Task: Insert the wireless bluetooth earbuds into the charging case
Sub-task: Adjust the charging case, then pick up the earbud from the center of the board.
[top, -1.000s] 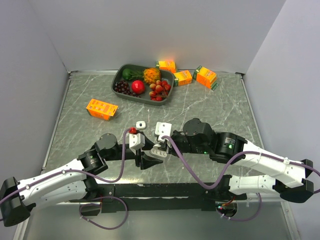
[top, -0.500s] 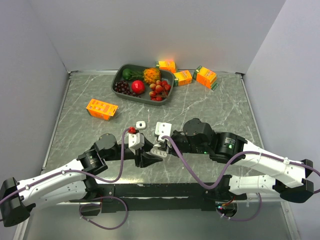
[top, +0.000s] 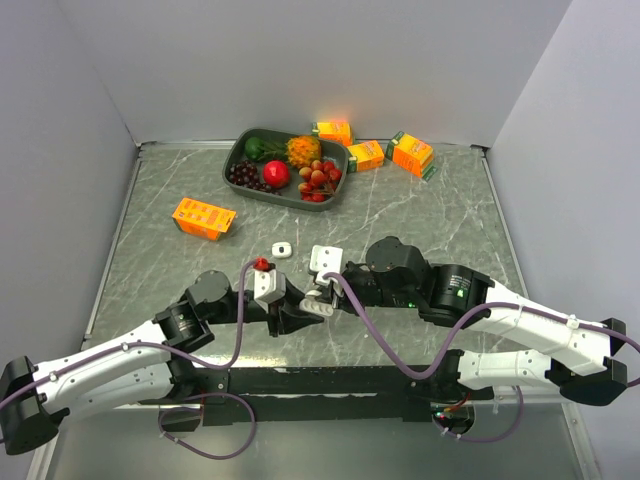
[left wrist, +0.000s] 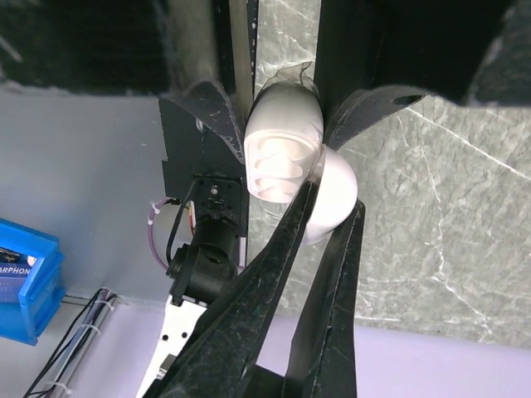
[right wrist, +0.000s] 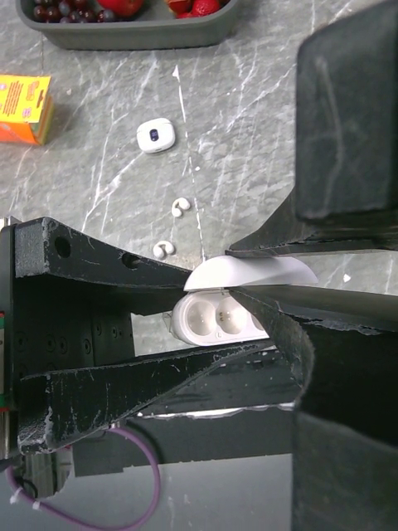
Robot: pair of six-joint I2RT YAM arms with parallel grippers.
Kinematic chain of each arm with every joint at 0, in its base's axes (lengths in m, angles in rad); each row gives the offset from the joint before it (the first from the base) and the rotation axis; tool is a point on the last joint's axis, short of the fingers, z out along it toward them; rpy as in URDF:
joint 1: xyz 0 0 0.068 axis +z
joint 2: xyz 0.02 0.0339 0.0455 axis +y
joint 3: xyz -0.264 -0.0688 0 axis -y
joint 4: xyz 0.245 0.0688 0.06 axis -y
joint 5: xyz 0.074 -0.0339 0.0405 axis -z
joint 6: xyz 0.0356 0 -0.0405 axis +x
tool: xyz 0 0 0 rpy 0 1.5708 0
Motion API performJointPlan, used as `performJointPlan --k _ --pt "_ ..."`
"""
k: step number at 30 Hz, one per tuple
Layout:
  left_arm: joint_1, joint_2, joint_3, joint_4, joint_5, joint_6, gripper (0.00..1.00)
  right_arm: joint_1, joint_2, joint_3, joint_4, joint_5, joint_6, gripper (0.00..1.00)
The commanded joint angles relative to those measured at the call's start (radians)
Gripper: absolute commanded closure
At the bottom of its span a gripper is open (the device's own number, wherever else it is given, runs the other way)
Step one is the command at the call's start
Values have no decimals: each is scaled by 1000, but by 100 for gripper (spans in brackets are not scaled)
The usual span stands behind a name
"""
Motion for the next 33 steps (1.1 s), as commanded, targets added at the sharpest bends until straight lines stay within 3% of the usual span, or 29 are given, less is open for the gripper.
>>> performJointPlan --k 1,3,9,21,25,28,33 --pt "2 -25 -19 60 -21 18 99 7 -11 39 32 -15 22 81" --pt "0 -33 -28 68 -24 20 99 7 -12 42 32 -6 25 68" --pt "0 -37 -37 71 -26 23 99 8 -31 46 44 20 34 47" --pt "2 -57 -60 79 -59 -16 99 5 -67 28 99 120 71 46" --pt "2 -115 -86 51 -145 -40 99 -15 -162 -30 224 279 152 42" --pt "0 -209 -108 7 -271 -68 99 -79 -218 -87 259 333 270 39" --pt "2 -381 -142 -76 -452 -118 99 -334 -166 -166 201 128 514 41"
